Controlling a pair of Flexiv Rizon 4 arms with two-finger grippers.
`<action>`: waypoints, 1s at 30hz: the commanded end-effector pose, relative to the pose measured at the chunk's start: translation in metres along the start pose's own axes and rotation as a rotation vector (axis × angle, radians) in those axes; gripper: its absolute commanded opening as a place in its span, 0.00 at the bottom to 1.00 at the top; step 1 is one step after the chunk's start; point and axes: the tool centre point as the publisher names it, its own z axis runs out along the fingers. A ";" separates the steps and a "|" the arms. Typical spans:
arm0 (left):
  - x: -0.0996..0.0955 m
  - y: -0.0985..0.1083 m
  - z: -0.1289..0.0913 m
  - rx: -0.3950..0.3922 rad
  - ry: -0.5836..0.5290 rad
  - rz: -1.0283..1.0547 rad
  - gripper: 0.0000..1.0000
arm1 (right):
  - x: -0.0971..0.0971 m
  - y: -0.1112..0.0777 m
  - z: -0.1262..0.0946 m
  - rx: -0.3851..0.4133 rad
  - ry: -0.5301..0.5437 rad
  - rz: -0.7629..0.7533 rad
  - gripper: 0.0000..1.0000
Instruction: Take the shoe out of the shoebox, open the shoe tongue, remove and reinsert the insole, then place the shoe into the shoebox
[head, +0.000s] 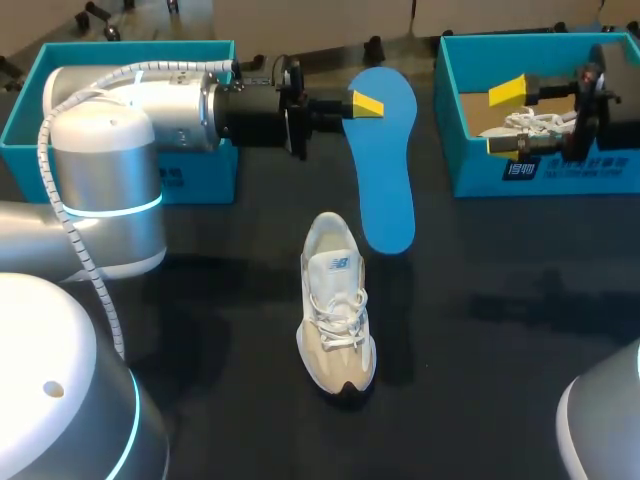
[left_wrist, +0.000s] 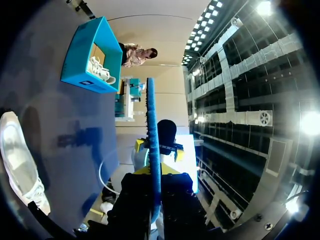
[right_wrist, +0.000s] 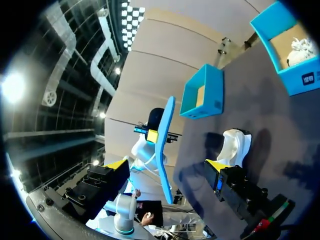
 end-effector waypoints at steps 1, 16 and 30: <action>0.000 0.000 0.001 -0.001 -0.003 -0.001 0.00 | 0.001 -0.003 0.002 -0.006 -0.003 0.000 1.00; 0.000 0.000 0.001 -0.001 -0.003 -0.001 0.00 | 0.001 -0.003 0.002 -0.006 -0.003 0.000 1.00; 0.002 0.011 -0.003 -0.053 -0.010 0.421 0.00 | 0.001 -0.003 0.002 -0.006 -0.003 0.000 1.00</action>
